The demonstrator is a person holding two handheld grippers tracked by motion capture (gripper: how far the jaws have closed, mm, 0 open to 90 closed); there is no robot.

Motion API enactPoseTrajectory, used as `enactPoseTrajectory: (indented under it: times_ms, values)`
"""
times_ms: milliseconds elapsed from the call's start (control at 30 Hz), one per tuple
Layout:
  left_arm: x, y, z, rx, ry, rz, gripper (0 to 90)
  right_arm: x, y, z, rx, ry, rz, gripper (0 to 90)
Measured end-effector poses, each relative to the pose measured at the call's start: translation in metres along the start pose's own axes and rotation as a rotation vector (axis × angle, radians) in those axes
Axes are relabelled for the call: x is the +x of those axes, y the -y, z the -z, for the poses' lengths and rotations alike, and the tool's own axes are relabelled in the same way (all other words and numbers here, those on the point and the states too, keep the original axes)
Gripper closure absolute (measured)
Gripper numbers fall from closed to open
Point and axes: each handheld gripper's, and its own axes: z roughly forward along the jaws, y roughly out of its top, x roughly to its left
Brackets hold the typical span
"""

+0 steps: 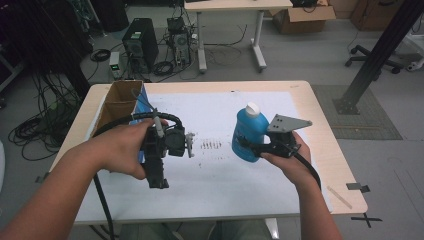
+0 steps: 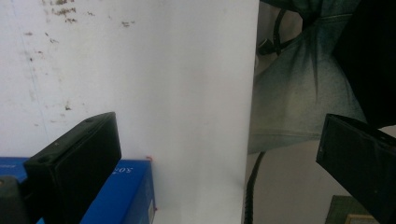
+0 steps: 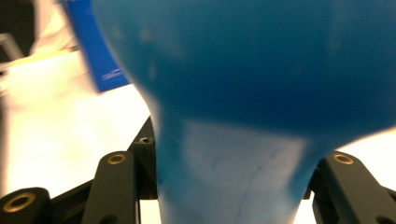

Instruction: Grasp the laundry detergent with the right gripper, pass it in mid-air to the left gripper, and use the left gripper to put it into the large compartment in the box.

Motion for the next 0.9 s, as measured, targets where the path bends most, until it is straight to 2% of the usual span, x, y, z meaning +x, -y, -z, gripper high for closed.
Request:
enactPoseTrajectory:
  times_ms: [33, 133, 167, 200, 233, 267, 333, 367, 400, 467, 567, 733, 900]
  values:
    - [0.0, -0.001, 0.001, 0.001, 0.0, -0.005, 0.2, 0.0, 0.0, 0.001, 0.006, -0.012, 0.004, 45.8]
    - [0.001, -0.003, 0.004, 0.002, 0.0, -0.007, 0.2, 0.002, 0.0, 0.004, 0.017, -0.095, 0.029, 45.7]
    - [0.001, -0.003, 0.004, 0.002, 0.0, -0.007, 0.2, 0.002, 0.0, 0.004, 0.017, -0.095, 0.029, 45.7]
    - [0.001, -0.004, 0.005, 0.005, 0.001, -0.005, 0.2, 0.003, 0.001, 0.004, 0.017, -0.118, 0.038, 45.6]
    - [0.001, -0.006, 0.006, 0.004, 0.0, -0.008, 0.2, 0.005, 0.004, 0.004, 0.018, -0.163, 0.055, 45.6]
    - [0.001, -0.006, 0.006, 0.004, 0.0, -0.008, 0.2, 0.005, 0.004, 0.004, 0.018, -0.163, 0.055, 45.6]
    - [0.002, -0.01, 0.007, 0.001, 0.001, -0.011, 0.2, 0.008, 0.007, 0.003, 0.026, -0.213, 0.078, 45.6]
    - [0.002, -0.01, 0.007, 0.001, 0.001, -0.011, 0.2, 0.008, 0.007, 0.003, 0.026, -0.213, 0.078, 45.6]
    - [0.003, -0.013, 0.008, -0.002, 0.0, -0.015, 0.2, 0.011, 0.009, 0.001, 0.04, -0.26, 0.105, 45.5]
    - [0.004, -0.014, 0.008, -0.002, -0.001, -0.019, 0.2, 0.012, 0.009, 0.0, 0.046, -0.276, 0.114, 45.5]
    - [0.005, -0.02, 0.01, 0.0, 0.0, -0.025, 0.2, 0.018, 0.011, -0.005, 0.051, -0.35, 0.144, 45.5]
    - [0.008, -0.024, 0.013, -0.011, -0.002, -0.024, 0.2, 0.021, 0.012, -0.012, 0.035, -0.41, 0.171, 45.6]
    - [0.01, -0.027, 0.016, -0.01, 0.0, -0.024, 0.2, 0.026, 0.012, -0.018, 0.023, -0.442, 0.192, 45.6]
